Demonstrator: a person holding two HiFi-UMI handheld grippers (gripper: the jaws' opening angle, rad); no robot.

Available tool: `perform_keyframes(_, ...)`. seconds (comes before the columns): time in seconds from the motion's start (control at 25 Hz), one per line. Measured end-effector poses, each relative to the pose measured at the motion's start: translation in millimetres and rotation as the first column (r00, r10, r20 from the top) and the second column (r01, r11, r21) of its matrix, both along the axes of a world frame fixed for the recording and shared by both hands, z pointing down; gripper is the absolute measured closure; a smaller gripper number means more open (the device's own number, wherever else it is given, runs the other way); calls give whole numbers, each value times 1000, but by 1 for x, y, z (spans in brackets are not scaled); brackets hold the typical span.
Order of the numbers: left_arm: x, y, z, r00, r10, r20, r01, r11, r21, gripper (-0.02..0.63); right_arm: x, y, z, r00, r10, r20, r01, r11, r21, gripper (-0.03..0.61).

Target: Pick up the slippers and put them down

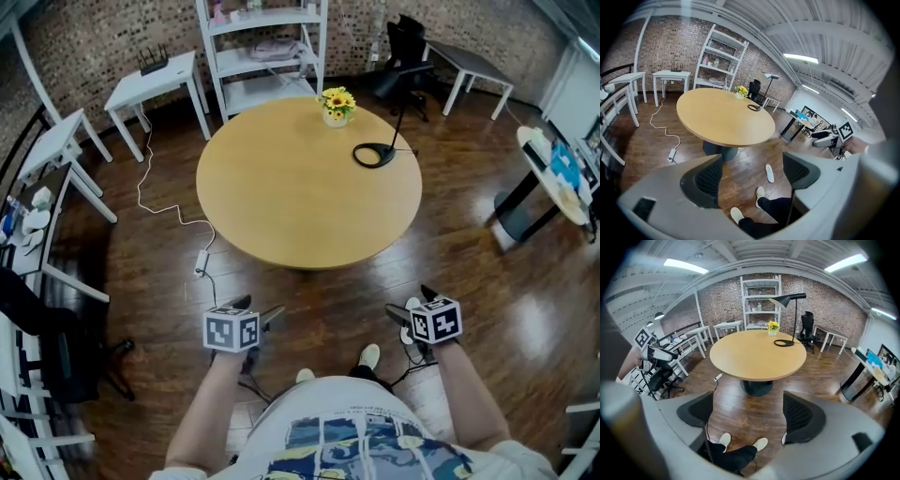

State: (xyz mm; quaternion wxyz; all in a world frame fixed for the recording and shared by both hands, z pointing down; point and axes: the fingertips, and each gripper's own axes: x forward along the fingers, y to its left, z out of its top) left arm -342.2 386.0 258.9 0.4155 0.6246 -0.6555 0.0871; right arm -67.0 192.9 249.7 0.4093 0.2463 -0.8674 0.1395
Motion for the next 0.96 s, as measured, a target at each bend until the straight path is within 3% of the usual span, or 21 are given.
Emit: perform_keyframes(0.96, -2, -2, 2, 1000, 28, -3, -28, 1000, 13, 208, -2, 4, 1, 1000, 16, -19, -15, 999, 33, 97)
